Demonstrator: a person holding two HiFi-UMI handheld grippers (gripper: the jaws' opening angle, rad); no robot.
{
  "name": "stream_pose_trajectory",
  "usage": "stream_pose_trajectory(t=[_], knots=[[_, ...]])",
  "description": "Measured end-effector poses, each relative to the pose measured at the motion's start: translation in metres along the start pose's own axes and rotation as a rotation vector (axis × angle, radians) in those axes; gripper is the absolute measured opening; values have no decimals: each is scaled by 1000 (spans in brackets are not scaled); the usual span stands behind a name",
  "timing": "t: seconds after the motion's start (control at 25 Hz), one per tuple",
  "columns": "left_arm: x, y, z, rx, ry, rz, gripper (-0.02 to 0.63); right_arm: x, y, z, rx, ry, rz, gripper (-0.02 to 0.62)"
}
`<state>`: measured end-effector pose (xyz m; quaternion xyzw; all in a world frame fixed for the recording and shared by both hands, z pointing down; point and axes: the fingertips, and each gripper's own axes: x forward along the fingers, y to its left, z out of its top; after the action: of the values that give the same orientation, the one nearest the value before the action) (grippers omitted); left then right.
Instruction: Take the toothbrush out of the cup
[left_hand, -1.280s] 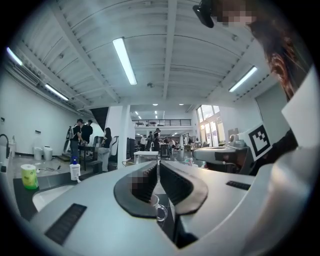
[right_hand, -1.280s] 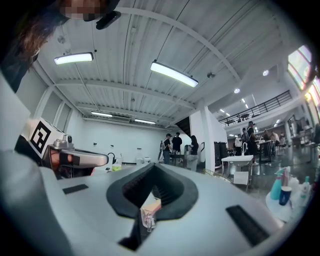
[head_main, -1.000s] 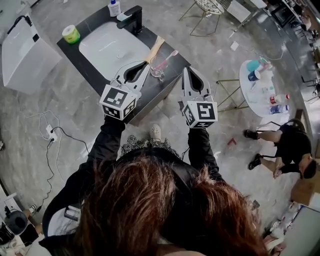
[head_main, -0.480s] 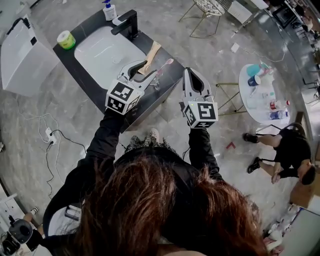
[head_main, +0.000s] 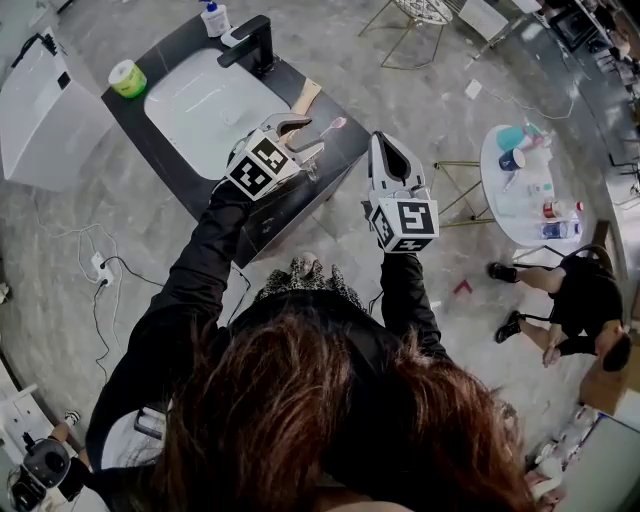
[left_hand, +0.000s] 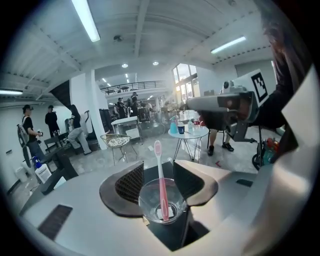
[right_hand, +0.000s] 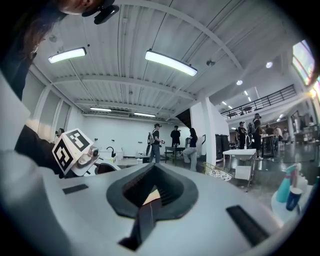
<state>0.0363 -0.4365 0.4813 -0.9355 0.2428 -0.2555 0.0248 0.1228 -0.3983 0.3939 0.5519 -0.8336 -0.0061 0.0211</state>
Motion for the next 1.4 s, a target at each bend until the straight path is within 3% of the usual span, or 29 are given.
stream_pose_trajectory(t=[0.16,0.56,0.72,0.84,1.4], knots=[[14,-2,-7,37,84,-46,186,1,-2,-5,3,8,4,5],[40,-8,-11,52,167,-93,178,-3,-7,-13,16,27,-11,5],[45,-8,-15,88,202,-86,78,-4,-6,-14,16,28,-10,5],[47,-12,-21,127,236,-90,61,-5,-6,-15,18,29,-11,5],[43,-8,-22,40,188,-100,35,-2,0,-12,12,29,-1,5]])
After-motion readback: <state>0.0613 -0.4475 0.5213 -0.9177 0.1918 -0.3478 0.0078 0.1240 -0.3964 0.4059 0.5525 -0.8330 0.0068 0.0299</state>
